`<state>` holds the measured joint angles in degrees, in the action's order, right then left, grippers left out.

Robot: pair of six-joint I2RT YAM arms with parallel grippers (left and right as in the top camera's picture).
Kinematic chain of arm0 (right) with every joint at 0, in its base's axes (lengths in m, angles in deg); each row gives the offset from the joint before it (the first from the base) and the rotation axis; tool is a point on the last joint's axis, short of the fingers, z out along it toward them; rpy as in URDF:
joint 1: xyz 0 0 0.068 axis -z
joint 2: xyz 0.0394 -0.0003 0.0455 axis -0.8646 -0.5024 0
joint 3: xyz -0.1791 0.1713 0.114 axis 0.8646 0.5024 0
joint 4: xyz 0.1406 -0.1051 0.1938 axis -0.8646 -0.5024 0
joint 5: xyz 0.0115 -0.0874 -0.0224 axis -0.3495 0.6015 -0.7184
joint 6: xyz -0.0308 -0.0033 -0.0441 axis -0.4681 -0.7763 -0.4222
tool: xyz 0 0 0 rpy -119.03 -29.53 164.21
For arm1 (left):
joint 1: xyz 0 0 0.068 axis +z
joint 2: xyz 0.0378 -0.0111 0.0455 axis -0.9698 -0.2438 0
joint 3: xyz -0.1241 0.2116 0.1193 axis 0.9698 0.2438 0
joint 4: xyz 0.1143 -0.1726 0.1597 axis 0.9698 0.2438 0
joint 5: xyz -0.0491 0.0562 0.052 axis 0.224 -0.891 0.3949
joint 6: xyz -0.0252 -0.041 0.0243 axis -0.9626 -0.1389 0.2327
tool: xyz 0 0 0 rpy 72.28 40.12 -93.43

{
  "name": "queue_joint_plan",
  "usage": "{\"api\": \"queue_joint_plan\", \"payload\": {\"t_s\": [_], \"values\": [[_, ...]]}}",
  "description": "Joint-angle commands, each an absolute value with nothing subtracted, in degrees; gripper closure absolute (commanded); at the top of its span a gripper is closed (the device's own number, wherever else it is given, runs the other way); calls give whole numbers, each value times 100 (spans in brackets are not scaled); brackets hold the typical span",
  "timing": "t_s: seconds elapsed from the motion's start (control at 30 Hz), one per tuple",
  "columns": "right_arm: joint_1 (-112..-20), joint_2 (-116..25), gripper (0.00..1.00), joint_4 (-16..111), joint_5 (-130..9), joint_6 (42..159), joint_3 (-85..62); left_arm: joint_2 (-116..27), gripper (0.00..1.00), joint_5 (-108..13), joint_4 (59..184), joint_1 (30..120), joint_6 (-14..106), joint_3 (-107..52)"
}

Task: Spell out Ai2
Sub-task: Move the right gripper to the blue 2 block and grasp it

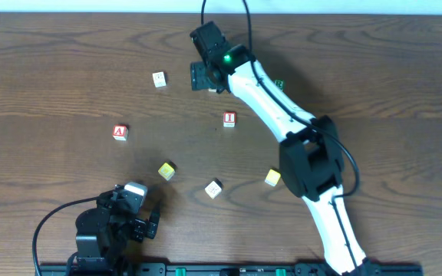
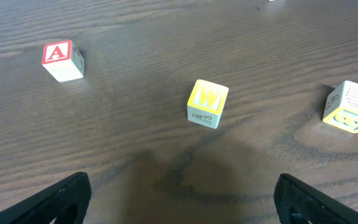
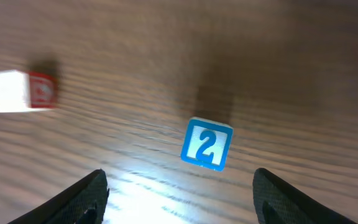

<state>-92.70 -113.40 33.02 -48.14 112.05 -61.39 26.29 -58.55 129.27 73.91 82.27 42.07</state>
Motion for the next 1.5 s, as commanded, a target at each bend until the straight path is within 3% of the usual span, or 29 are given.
{"api": "queue_joint_plan", "payload": {"t_s": [0.0,0.9,0.97,1.13,1.47], "values": [[-9253,-11509,25,3355,-4814,11155,-6187,2666,5,-5774,12931,7415,8326,4255],[-9238,-11987,36,3571,-4429,11271,-6185,2666,5,-5774,12931,7415,8324,4255],[-9238,-11987,39,3619,-4420,11271,-6185,2666,5,-5774,12931,7415,8324,4255],[-9211,-11987,57,3632,-4423,11273,-6185,2666,5,-5774,12931,7415,8326,4255],[-9205,-11987,69,3632,-4377,11269,-6185,2666,5,-5774,12931,7415,8326,4255]]}}
